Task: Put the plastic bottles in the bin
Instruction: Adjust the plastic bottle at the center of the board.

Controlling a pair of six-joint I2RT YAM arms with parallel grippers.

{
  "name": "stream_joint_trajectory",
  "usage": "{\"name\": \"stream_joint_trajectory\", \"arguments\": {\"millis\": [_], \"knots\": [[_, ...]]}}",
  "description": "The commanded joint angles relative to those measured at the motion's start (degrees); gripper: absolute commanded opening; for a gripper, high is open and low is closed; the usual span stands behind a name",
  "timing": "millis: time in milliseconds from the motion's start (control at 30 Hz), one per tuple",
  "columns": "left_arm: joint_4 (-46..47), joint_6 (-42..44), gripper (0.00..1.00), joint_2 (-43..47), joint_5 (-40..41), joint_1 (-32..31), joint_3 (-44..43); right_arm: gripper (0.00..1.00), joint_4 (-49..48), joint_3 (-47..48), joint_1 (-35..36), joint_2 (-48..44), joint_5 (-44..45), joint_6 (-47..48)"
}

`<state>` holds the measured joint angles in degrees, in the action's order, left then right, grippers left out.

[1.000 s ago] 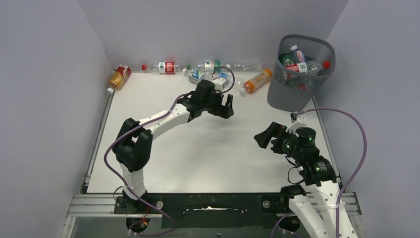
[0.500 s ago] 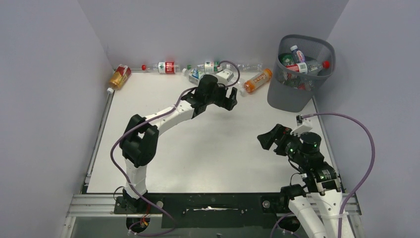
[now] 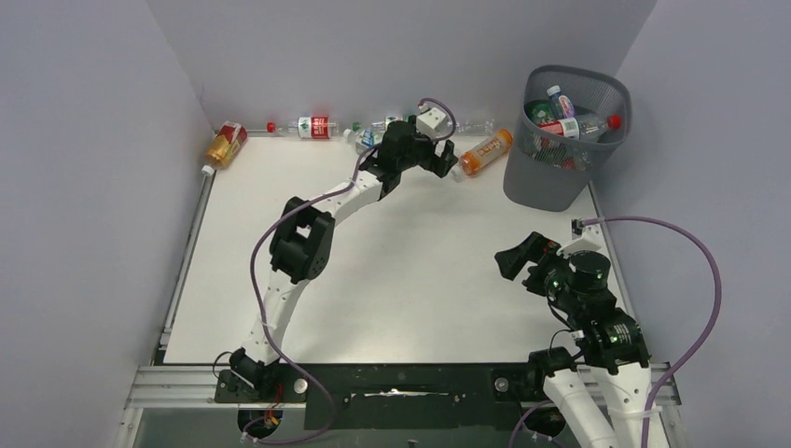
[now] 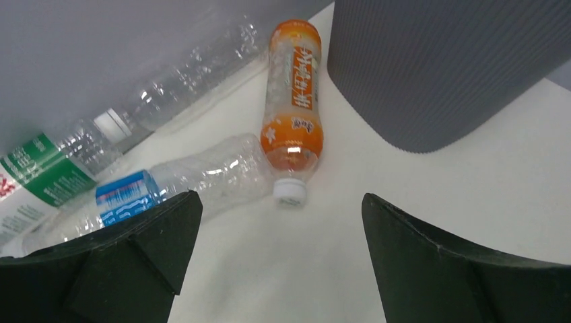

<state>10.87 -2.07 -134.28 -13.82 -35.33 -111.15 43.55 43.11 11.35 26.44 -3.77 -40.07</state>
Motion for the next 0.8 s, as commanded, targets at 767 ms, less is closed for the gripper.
{"name": "stream_joint_trajectory", "arguments": {"millis": [767], "knots": [[24.32,-15.88,0.98,-31.87,6.25,6.55,-36.41,0.98,2.66,6.11,0.36,7.67,4.14,-0.99]]}}
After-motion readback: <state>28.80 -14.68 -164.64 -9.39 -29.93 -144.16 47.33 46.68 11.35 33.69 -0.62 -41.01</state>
